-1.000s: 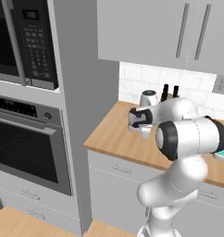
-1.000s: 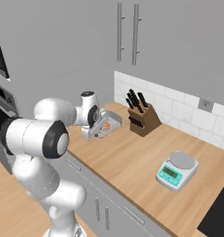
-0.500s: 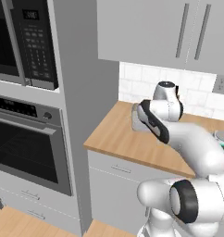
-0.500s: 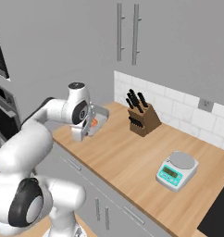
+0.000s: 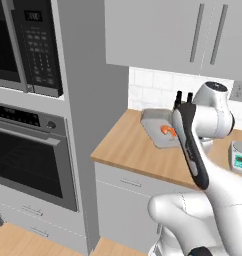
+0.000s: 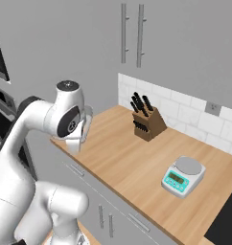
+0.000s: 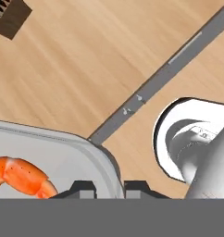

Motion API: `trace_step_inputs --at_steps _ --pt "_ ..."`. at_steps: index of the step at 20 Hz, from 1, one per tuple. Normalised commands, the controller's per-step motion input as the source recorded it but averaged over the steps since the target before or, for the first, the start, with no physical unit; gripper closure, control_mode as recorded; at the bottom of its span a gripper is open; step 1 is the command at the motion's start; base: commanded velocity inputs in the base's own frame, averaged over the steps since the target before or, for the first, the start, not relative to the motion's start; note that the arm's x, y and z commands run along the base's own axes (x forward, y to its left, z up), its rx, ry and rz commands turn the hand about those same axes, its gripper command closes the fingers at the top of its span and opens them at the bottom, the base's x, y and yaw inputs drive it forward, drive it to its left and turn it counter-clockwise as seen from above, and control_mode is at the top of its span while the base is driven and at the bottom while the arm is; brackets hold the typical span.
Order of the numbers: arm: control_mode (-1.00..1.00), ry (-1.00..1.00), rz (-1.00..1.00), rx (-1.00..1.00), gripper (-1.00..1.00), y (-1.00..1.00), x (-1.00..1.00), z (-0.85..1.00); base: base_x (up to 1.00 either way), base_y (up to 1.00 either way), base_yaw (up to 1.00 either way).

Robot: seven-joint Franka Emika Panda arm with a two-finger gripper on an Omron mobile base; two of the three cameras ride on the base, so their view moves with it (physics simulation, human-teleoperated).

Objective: Take the meat container that has the shrimp and place it on the second highest rack of the freezer. Then take the vegetable container that has the corn and lemon and place it on the highest rack of the freezer.

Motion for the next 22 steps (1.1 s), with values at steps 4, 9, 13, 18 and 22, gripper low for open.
trace_step_inputs --at_steps 4,9,13,18,22 --pt "-1.0 -0.04 0.32 0.01 1.0 0.0 -0.99 0.91 0.0 0.0 0.0" --pt "-1.0 -0.07 0.35 0.0 1.0 0.0 -1.0 0.76 0.0 0.0 0.0" --pt "-1.0 -0.1 0.31 0.0 1.0 -0.02 -0.91 0.83 0.0 0.0 0.0" --pt "-1.0 -0.1 0.26 0.0 1.0 0.0 -0.78 0.78 0.0 0.0 0.0" --pt "-1.0 -0.08 0.22 0.0 1.0 0.0 -0.55 0.74 0.0 0.0 0.0"
